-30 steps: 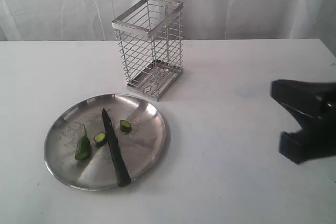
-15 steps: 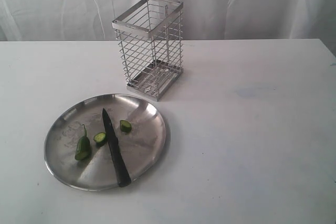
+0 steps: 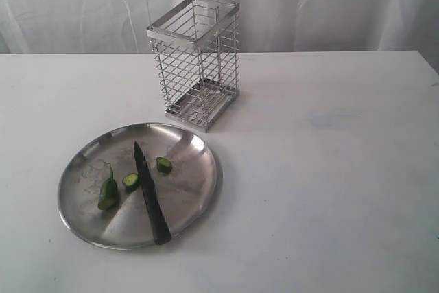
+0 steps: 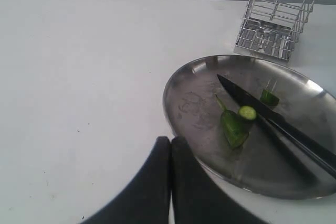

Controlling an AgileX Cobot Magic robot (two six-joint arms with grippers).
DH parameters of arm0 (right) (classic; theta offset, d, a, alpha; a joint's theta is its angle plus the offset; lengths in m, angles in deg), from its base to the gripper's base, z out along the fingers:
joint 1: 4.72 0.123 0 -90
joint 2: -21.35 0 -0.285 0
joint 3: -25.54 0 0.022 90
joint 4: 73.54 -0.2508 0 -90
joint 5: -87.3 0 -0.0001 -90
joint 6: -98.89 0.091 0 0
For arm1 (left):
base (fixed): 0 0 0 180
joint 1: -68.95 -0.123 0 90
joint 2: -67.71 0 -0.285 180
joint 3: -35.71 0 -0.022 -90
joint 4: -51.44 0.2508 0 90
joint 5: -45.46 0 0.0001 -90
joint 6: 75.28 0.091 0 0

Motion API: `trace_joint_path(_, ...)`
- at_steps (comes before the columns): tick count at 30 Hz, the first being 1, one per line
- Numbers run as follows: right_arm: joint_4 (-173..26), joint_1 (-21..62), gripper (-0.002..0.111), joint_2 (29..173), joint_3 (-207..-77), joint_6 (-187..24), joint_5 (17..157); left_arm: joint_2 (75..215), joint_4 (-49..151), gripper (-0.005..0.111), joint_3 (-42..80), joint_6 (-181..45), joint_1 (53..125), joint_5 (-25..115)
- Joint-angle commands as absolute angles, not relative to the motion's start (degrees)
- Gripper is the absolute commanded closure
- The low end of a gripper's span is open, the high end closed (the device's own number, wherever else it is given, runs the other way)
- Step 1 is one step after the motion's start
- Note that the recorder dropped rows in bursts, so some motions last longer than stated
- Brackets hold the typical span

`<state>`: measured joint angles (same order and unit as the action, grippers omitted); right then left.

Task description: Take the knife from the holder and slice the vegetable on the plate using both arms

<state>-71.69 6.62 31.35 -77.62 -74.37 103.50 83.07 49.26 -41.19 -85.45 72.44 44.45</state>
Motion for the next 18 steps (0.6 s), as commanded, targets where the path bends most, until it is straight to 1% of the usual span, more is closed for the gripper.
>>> trace_joint_path(1,-71.5,6.2,0.108,31.0,-77.2,-79.7,101.9,82.8,49.1,0.107,-41.5,-85.7,72.5,44.3)
trace_joint_path(18,-71.5,6.2,0.108,31.0,-77.2,-81.1,102.5,82.8,49.1,0.107,-41.5,-85.7,72.5,44.3)
